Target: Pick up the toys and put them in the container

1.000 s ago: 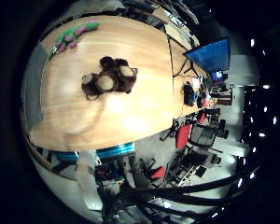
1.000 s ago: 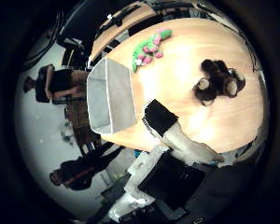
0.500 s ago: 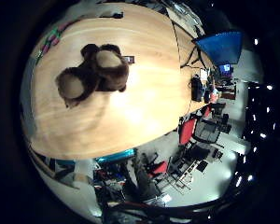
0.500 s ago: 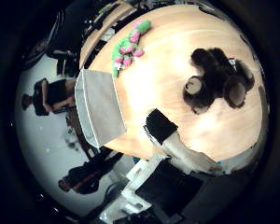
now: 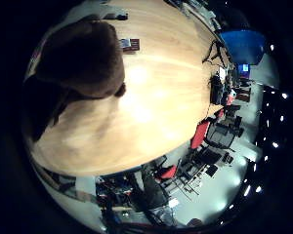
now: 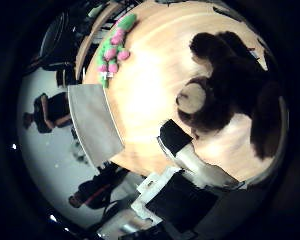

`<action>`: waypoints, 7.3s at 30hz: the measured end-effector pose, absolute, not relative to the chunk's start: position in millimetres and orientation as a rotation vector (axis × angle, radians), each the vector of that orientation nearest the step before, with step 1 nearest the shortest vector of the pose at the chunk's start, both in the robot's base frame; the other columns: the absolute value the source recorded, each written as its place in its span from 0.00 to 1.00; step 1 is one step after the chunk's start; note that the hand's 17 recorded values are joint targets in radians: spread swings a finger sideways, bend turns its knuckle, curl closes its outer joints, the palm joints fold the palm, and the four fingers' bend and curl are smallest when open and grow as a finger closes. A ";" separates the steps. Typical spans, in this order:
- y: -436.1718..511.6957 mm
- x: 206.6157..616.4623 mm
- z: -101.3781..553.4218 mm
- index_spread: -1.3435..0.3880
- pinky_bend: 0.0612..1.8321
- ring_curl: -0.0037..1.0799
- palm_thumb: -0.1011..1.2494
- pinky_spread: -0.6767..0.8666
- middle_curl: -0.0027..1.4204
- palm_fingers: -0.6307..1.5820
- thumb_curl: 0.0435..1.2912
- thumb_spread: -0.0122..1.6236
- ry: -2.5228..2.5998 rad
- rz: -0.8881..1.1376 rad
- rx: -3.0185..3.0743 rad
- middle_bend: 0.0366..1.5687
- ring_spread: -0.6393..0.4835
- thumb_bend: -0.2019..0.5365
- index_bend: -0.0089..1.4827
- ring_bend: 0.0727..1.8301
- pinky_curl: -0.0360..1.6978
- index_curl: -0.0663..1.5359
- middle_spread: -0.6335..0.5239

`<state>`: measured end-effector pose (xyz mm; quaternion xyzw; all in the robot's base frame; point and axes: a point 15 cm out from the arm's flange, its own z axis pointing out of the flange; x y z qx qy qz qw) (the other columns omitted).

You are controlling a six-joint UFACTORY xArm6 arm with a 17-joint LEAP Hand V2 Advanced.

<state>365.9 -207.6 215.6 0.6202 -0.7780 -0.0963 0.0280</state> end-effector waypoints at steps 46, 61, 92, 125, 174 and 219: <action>-221.6 374.7 162.7 0.46 0.64 0.43 0.82 0.14 0.41 0.85 0.28 0.61 -2.348 -0.405 1.891 0.46 0.27 0.29 0.29 0.61 0.23 0.23 0.16; -236.2 364.8 194.7 0.46 0.62 0.44 0.83 0.11 0.43 0.85 0.26 0.57 -2.343 -0.410 1.896 0.54 0.27 0.25 0.34 0.63 0.25 0.32 0.18; -243.3 338.0 315.6 0.45 0.60 0.43 0.82 0.10 0.40 0.83 0.23 0.60 -2.418 -0.142 1.968 0.58 0.27 0.25 0.31 0.64 0.28 0.41 0.20; -284.3 340.9 256.4 0.51 0.38 0.22 0.35 0.72 0.24 0.30 0.20 0.54 -2.371 -0.239 1.989 0.14 0.66 0.23 0.11 0.19 0.17 0.26 0.48; -309.0 348.8 151.0 0.46 0.64 0.45 0.81 0.14 0.40 0.84 0.28 0.58 -2.328 -0.547 1.955 0.42 0.25 0.34 0.26 0.60 0.25 0.19 0.14; -168.5 382.0 388.2 0.46 0.58 0.44 0.83 0.08 0.41 0.84 0.24 0.56 -2.318 -0.108 2.368 0.55 0.27 0.25 0.35 0.64 0.27 0.39 0.17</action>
